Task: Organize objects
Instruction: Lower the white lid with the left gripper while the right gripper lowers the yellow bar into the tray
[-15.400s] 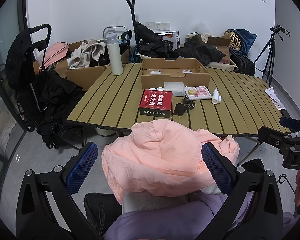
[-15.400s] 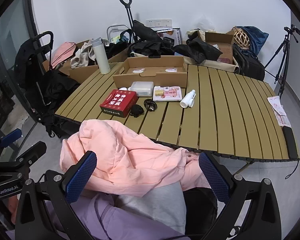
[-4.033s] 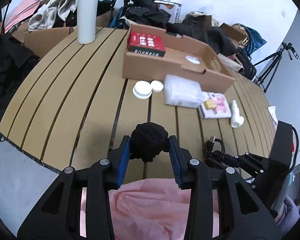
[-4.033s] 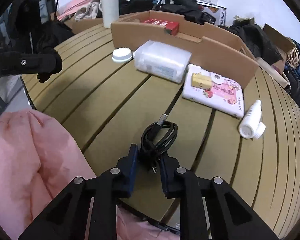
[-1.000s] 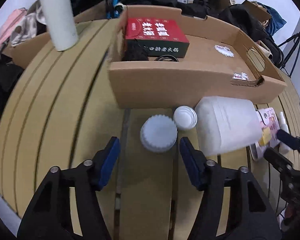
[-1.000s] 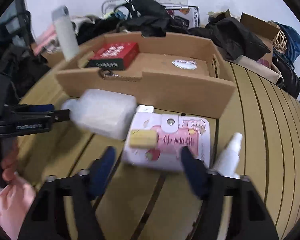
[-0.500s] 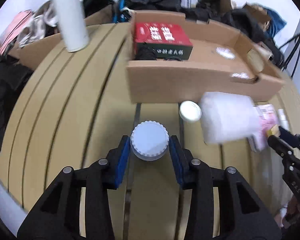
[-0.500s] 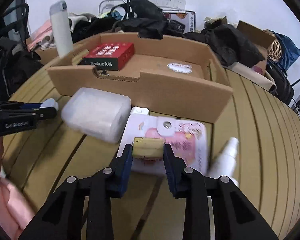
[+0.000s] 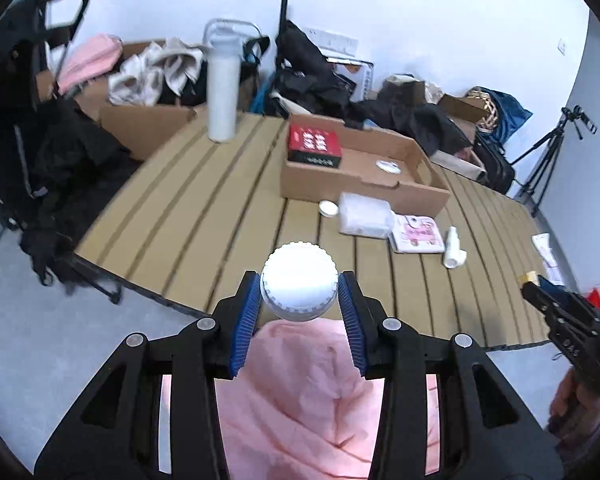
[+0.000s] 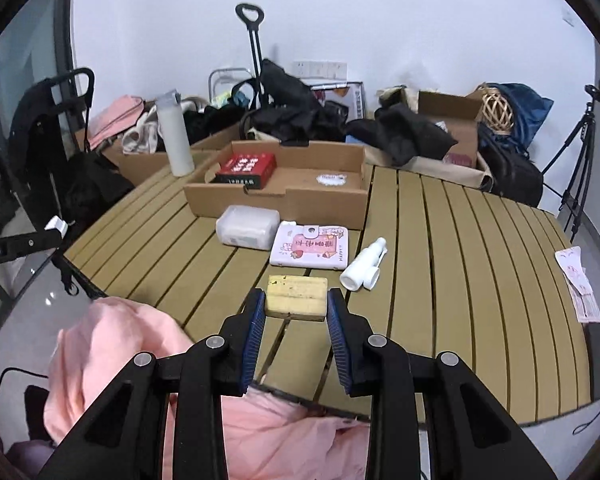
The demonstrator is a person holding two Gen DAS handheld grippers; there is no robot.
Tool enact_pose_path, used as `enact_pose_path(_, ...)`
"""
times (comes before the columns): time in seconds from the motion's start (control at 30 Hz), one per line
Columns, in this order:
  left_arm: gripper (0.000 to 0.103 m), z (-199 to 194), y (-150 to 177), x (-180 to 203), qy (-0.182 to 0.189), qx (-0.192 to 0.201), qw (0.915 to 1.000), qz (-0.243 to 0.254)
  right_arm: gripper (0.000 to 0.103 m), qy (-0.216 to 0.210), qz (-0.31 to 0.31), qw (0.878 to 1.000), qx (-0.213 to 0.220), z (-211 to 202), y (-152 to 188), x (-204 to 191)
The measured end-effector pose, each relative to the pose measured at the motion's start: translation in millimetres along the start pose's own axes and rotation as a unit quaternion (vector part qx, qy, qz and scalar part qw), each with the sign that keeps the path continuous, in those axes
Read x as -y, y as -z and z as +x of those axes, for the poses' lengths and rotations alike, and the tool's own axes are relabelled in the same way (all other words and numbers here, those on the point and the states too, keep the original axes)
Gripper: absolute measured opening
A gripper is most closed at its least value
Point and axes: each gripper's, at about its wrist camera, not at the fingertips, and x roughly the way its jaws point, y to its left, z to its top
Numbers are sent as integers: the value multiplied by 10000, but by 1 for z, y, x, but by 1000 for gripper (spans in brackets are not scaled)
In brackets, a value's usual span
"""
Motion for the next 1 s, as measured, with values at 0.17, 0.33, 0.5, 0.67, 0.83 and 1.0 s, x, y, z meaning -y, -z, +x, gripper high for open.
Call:
enact_pose_path(0.17, 36, -19, 0, 4, 66, 203, 9998, -12, 34, -45, -109, 9995, 293, -21, -8, -10)
enact_pose_path(0.33, 36, -10, 2, 8, 184, 113, 9998, 58, 34, -80, -169, 9994, 282, -18, -6, -14)
enact_pose_path(0.5, 36, 34, -23, 23, 458, -366, 9977, 330, 34, -322, 198, 9992, -158, 19, -8, 5)
enact_pose_path(0.67, 36, 71, -123, 62, 1016, -271, 9908, 856, 34, -411, 89, 9991, 4, 45, -78, 24)
enact_pose_path(0.83, 36, 154, -235, 103, 1001, -295, 9889, 1062, 34, -471, -76, 9986, 247, 92, -196, 47)
enact_pose_path(1.0, 36, 308, -268, 111, 477, -1104, 9902, 712, 34, -238, 132, 9961, -835, 243, -254, 74)
